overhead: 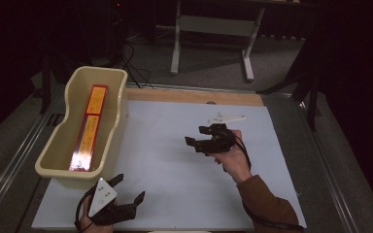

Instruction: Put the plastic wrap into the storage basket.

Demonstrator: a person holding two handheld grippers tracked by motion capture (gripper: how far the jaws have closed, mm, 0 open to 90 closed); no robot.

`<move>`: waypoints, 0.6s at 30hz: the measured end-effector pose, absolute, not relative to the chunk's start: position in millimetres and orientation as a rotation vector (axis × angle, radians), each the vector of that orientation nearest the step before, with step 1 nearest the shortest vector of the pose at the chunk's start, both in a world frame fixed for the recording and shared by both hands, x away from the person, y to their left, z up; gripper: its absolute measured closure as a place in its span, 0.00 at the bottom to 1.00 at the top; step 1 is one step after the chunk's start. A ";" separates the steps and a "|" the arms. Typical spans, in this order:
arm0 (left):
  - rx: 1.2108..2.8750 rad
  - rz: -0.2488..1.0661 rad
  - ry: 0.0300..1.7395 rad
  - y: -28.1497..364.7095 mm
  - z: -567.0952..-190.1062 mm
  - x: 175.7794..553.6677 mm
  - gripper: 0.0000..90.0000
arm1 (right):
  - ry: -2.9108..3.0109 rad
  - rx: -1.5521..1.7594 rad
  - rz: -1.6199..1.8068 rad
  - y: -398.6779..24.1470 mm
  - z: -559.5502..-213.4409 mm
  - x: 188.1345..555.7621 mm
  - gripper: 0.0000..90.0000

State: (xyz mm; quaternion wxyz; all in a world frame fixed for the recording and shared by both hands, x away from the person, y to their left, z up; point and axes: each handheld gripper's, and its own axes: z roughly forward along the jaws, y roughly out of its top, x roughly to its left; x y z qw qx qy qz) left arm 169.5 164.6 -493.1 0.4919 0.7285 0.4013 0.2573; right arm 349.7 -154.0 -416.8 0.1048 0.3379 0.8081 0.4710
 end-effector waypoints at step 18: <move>1.771 0.633 0.986 165.3 -494.0 171.1 0.15 | 2.207 0.925 1.382 -240.5 -445.6 300.3 0.22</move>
